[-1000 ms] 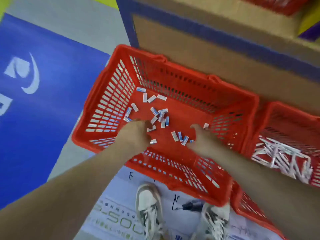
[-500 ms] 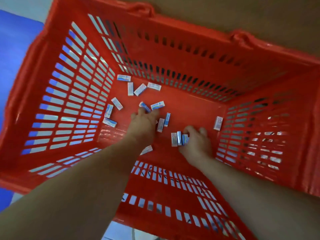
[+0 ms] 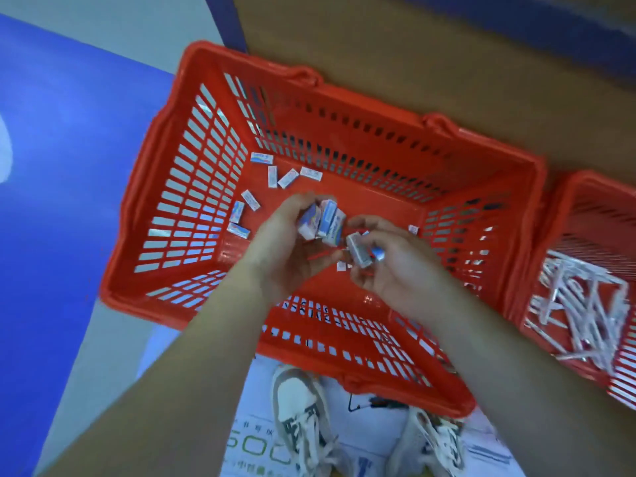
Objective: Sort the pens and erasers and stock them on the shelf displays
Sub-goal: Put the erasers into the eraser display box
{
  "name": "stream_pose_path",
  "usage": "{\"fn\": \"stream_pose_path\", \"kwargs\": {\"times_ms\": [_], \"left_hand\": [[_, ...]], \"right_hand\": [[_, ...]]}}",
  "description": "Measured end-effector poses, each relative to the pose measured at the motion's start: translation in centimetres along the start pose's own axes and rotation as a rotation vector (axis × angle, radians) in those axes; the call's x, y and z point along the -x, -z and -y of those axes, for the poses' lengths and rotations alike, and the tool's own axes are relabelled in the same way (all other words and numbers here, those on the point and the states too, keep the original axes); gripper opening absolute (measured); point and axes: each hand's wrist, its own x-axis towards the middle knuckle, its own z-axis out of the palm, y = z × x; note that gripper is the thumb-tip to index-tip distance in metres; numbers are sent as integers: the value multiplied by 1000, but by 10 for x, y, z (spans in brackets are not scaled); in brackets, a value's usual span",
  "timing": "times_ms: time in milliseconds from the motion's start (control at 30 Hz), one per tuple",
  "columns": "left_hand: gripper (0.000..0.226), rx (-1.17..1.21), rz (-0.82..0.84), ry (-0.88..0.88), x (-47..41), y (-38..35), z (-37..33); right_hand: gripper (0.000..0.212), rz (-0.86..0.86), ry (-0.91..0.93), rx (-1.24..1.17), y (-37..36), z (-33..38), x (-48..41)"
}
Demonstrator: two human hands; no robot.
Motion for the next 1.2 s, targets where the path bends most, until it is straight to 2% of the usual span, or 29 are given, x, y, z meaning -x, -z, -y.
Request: {"fn": "stream_pose_path", "kwargs": {"times_ms": [167, 333, 433, 533, 667, 733, 833, 933, 1067, 1200], "left_hand": [[9, 40, -45, -213, 90, -49, -15], [8, -44, -80, -309, 181, -90, -46], [10, -77, -102, -365, 230, -117, -68], [10, -32, -21, -330, 280, -144, -89], [6, 14, 70, -277, 339, -173, -108], [2, 56, 80, -267, 360, -186, -112], [21, 60, 55, -269, 385, -208, -116], [29, -26, -4, -297, 400, -239, -114], [32, -314, -57, -453, 407, -285, -101], [12, -432, -14, -520, 415, -343, -83]], "right_hand": [[12, 15, 124, 111, -30, 42, 92], [23, 55, 321, 437, -58, 88, 191], [22, 18, 461, 509, -75, 117, 247], [19, -21, 499, 454, -86, 139, 296], [33, 90, 362, 77, -89, 164, 354], [36, 128, 375, 38, -83, 173, 382], [37, 102, 450, 90, -73, 184, 416], [37, 26, 528, 215, -62, 192, 441], [31, -59, 621, 376, -34, 208, 471], [31, -76, 707, 587, 21, 229, 500]]}}
